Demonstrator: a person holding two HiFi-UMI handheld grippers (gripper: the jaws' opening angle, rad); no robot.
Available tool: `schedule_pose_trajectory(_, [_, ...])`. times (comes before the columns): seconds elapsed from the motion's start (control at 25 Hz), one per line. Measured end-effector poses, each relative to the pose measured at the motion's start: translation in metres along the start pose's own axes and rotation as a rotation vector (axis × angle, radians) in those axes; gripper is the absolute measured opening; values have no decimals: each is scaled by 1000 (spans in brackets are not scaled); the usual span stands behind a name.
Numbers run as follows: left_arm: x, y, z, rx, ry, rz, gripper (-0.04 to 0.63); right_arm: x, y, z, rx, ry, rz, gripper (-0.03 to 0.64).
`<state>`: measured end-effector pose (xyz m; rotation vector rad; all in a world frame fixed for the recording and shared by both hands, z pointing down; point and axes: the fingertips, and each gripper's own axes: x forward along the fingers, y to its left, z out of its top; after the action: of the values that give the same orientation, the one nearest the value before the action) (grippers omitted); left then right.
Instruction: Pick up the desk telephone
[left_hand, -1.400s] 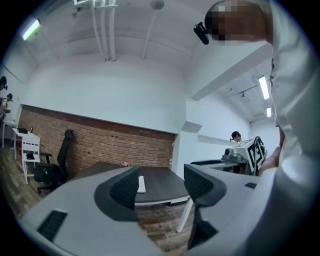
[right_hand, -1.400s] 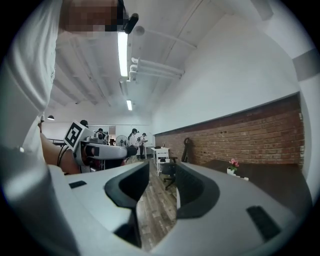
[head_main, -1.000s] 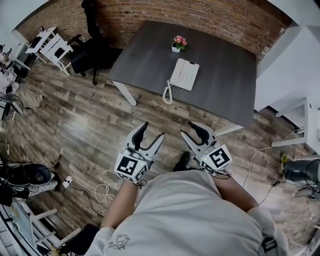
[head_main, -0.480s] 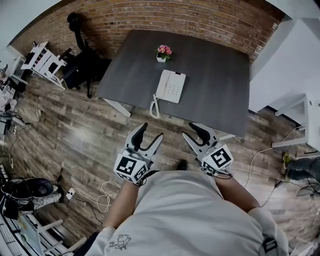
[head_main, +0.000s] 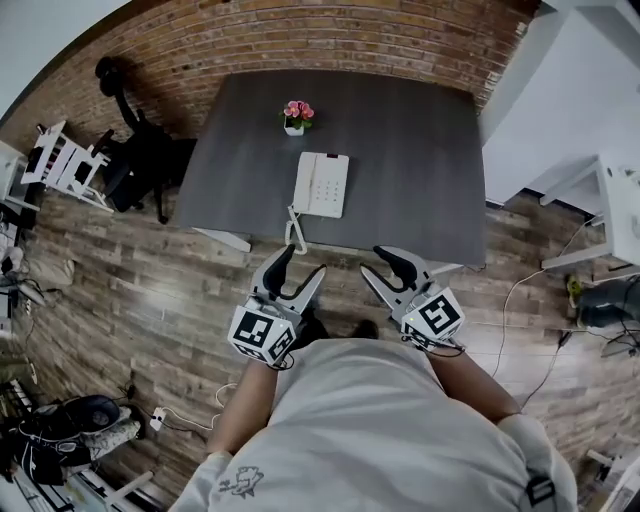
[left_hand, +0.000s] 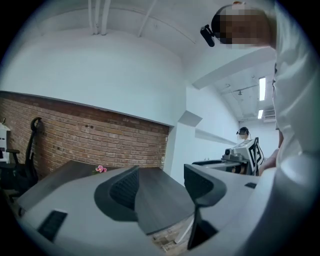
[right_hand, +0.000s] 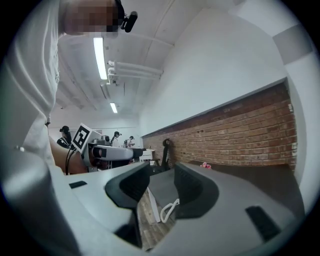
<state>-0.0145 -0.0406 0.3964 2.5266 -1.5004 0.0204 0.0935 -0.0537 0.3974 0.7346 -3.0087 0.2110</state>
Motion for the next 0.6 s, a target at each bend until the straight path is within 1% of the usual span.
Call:
schedule_pose_trajectory(0.32, [45,63,11,8,25,-130,295,52,-31,8,0,-3,-128,156])
schedule_pose_trajectory(0.6, [64,126,30,14,8,-201,295,106,-47,15,-1,-2,-218,156])
